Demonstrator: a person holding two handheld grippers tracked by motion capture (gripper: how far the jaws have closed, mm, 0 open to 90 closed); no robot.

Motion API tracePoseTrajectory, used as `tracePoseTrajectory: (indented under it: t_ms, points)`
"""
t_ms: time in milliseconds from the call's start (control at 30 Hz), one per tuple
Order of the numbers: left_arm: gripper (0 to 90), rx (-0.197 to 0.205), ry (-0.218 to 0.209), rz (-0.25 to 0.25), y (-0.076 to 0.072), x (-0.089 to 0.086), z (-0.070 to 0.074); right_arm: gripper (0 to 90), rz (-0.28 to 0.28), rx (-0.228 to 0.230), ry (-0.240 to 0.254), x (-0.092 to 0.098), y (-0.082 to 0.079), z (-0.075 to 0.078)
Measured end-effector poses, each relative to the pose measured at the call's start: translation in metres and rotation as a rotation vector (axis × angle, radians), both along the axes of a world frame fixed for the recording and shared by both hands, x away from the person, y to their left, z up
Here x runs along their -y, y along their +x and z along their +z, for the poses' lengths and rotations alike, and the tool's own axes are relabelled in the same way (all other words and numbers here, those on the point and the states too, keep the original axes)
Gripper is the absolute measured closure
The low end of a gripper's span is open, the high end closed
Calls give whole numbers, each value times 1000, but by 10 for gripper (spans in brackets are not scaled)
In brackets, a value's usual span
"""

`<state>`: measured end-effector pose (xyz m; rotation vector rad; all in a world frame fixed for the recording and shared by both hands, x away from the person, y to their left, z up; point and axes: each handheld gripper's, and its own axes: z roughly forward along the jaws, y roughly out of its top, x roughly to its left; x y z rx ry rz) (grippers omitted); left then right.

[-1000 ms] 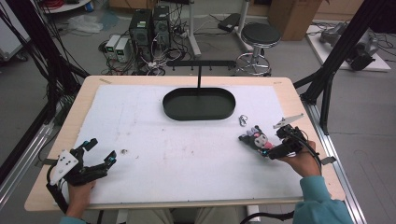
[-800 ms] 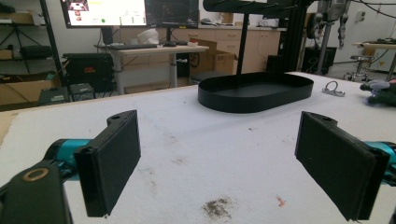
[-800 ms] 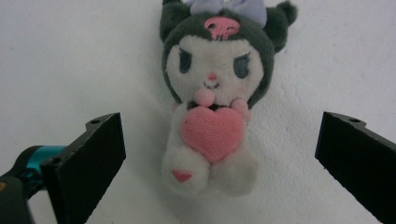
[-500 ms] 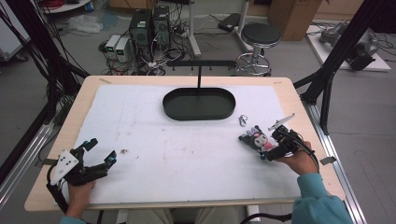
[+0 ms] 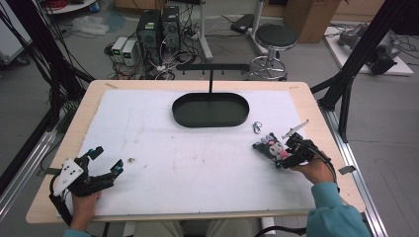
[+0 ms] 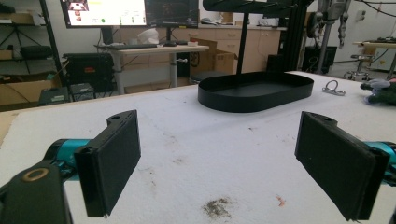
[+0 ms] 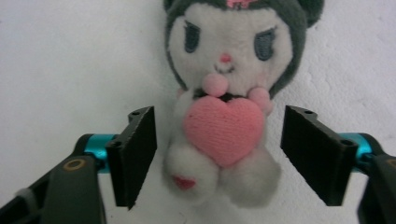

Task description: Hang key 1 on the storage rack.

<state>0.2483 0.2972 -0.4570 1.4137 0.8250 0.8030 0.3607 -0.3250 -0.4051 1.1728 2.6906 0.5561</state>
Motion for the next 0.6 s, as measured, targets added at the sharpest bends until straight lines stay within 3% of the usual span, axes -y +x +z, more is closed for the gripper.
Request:
tracePoseTrajectory:
  t_ms: [367,600]
  points:
    - [146,0,5,0,0,0,0,515,-18,-33,4,1,1,1]
    - [146,-1,4,-1,0,0,0,549,-17,-24,2,1,0,2]
